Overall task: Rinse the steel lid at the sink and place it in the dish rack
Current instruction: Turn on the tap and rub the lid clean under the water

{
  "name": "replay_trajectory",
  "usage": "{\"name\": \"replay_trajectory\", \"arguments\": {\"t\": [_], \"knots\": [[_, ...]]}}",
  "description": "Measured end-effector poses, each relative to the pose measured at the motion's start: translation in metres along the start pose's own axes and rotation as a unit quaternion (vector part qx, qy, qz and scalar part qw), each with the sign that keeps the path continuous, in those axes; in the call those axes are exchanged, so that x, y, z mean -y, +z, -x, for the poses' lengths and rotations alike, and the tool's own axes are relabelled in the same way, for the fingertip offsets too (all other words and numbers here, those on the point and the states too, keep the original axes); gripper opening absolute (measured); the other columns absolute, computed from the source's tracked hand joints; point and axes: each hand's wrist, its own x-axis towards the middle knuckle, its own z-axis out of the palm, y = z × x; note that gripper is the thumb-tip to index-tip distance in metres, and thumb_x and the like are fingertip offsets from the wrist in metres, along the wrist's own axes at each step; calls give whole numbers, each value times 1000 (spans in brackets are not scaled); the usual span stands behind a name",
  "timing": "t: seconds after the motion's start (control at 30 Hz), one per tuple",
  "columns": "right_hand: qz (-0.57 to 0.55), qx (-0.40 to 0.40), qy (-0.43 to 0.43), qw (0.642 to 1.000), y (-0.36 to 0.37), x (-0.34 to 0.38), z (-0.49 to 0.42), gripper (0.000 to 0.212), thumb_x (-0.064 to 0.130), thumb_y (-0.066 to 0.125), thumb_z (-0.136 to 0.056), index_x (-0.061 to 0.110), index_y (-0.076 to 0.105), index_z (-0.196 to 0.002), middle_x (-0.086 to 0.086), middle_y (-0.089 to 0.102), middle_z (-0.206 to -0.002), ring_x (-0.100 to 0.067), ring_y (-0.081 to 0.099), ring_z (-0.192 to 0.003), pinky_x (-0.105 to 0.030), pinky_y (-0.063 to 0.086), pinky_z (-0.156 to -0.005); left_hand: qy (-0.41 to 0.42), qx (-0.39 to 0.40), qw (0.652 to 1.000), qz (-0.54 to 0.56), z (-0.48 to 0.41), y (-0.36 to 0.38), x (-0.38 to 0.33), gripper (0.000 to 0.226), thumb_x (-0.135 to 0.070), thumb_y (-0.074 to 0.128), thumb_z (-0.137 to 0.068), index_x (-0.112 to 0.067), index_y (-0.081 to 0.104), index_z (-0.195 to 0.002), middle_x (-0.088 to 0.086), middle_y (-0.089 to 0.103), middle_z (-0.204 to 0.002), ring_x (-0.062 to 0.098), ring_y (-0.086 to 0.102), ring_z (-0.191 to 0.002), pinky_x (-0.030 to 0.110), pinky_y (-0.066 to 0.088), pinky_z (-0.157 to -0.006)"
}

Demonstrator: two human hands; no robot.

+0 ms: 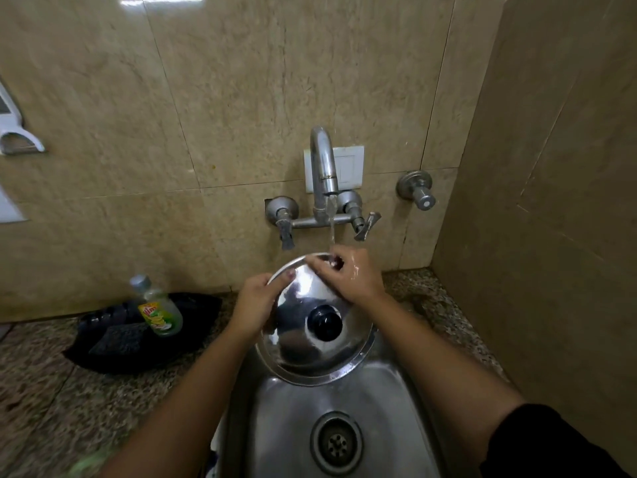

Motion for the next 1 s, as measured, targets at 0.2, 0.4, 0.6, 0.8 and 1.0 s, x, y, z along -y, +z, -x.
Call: {"name": "replay_trajectory", "arguments": {"t": [0.2, 0.4, 0.6, 0.8, 1.0], "knots": [[-132, -131, 143, 972, 15, -31, 15, 43, 46, 41, -98, 16, 62, -76, 5, 63, -65, -10, 57, -63, -36, 47, -62, -52, -162, 960, 221, 6, 2, 29, 24, -32, 68, -85, -9, 70, -76, 8, 69, -75, 22, 63, -71, 33, 52, -73], [-114, -136, 186, 966, 23, -46, 24, 27, 35, 47, -97, 15, 64, -104, -5, 69, -98, -23, 62, -91, -42, 50, -83, -82, -198, 952, 219, 0, 24, 44, 34, -35, 68, -84, -9, 62, -64, 0, 62, -62, 15, 57, -60, 26, 49, -62], [-44, -140, 235, 961, 3, -73, 33, 40, 34, 49, -96, 9, 53, -127, -14, 56, -130, -33, 47, -122, -42, 39, -102, -95, -192, 955, 203, -19, 54, 34, 40, -34, 66, -86, -10, 49, -58, 5, 47, -57, 17, 43, -51, 25, 39, -49], [9, -183, 252, 950, -11, -82, 40, 40, 33, 49, -96, 10, 50, -128, -15, 52, -132, -33, 41, -125, -41, 31, -102, -72, -154, 965, 201, -22, 84, 20, 34, -28, 66, -87, -10, 54, -62, 2, 55, -61, 13, 50, -52, 15, 42, -41], [-25, -298, 228, 927, -3, -71, 54, 38, 27, 50, -97, 11, 51, -131, -14, 52, -131, -31, 41, -125, -39, 32, -100, 1, -112, 987, 114, -15, 82, 27, 40, -33, 65, -87, -7, 53, -59, 9, 52, -56, 20, 49, -50, 26, 39, -49]]}}
